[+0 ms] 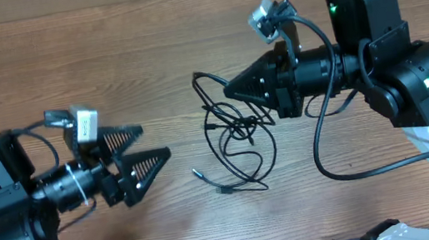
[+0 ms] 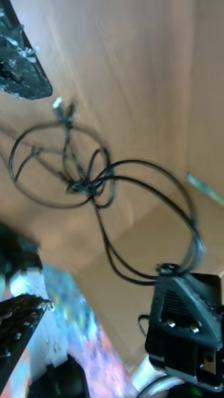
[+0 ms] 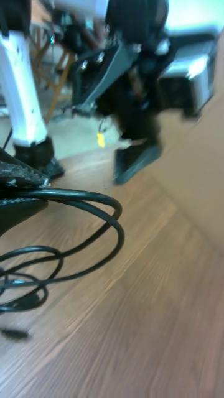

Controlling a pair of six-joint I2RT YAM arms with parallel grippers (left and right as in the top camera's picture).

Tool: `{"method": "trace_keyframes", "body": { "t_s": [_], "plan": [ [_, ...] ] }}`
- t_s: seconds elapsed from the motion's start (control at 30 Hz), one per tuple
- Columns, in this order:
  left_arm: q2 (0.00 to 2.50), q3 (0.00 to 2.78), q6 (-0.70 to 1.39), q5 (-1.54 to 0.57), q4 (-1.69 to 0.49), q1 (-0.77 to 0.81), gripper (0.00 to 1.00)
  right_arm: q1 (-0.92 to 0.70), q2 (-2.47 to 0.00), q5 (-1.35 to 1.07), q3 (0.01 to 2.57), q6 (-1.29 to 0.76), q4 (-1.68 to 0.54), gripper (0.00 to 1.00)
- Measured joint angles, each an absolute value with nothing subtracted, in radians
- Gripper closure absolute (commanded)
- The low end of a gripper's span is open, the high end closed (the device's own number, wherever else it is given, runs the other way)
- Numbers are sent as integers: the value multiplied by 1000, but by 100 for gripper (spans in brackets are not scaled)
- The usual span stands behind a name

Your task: Untangle cables

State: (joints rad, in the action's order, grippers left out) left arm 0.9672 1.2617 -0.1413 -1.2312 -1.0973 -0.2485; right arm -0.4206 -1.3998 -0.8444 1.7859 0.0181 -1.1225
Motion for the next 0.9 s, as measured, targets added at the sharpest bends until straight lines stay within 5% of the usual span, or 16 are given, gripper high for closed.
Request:
{"method": "trace_keyframes", "body": {
  "t_s": [0.17, 0.57, 0.73, 0.9],
  "plan": [
    [967, 1260, -15, -1042, -875, -127, 0, -421, -1400, -719, 1786, 70, -1196, 96],
    [1064, 1260, 99, -225, -896, 394, 1, -421, -1400, -547, 1790, 125, -1235, 96],
    [1152, 1260, 138, -83, -850, 503, 2, -421, -1400, -551, 1864, 104, -1235, 96],
    [1193, 1260, 184, -78, -810, 529, 14, -421, -1394, -561, 1944, 89, -1234, 96]
  ]
}}
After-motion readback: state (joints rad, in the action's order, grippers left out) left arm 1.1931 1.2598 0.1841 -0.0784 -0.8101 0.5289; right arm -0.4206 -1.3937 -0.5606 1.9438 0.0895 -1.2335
